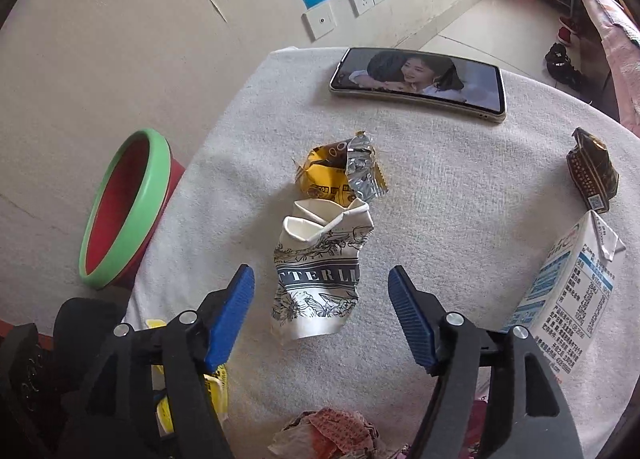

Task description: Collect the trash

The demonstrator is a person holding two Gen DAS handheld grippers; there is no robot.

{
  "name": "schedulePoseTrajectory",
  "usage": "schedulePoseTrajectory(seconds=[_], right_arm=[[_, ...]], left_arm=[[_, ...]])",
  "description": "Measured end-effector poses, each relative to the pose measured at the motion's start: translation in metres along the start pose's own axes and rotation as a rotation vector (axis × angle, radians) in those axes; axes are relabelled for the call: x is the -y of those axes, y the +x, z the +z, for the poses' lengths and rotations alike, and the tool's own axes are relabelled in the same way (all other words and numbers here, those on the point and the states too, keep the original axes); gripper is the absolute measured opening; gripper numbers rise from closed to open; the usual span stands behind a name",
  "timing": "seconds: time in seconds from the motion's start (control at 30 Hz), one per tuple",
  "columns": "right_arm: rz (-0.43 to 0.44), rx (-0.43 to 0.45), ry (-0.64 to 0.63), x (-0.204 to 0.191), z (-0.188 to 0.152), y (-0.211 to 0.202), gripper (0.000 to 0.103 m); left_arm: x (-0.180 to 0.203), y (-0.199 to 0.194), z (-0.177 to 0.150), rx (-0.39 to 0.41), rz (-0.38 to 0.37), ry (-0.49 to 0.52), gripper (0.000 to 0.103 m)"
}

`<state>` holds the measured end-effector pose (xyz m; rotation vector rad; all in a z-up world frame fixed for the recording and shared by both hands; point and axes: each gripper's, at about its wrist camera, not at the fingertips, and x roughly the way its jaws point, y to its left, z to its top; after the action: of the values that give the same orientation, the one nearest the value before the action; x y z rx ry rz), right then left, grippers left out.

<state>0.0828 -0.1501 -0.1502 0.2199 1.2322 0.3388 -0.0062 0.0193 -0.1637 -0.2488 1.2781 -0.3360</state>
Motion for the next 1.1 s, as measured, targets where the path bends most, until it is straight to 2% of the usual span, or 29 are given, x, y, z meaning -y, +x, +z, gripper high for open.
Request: schedulePoseTrajectory(seconds=[0.13,0.23,0.37,0.63,0.67,0.87,1.1], right_arm=[[-0.02,-0.021,-0.021,-0.005,0.001,0.009,0.066],[-0.04,-0.019,-0.065,-0.013,-0.001,0.01,0.044],[-0.015,0.026,-0.07,-0.014,-0.006,0.001,0.044],[0.032,0.173,-0.057,-0.026,-0.02,-0.048,0.044],[0.032,0.188,-0.059,-0.028,-0.022,-0.053,0.044],[0.034,0.261,-0.081,-0.04,-0.027,-0.076,0.044],[0.039,0.309,-0.077,-0.044,-0.038,-0.094,0.044]], left_arm=[[-0.01,-0.001,-0.001,0.007,-0.01,-0.052,0.048],[-0.009,-0.002,-0.002,0.017,-0.009,-0.056,0.051],[-0.013,-0.004,-0.001,0.026,-0.009,-0.058,0.051],[-0.013,-0.003,-0.002,0.034,0.005,-0.047,0.051],[-0.011,-0.002,-0.003,0.03,0.005,-0.037,0.049],[-0.009,-0.003,-0.002,0.04,-0.019,-0.024,0.023],[-0.01,-0.012,-0.004,0.08,-0.011,-0.028,0.022]])
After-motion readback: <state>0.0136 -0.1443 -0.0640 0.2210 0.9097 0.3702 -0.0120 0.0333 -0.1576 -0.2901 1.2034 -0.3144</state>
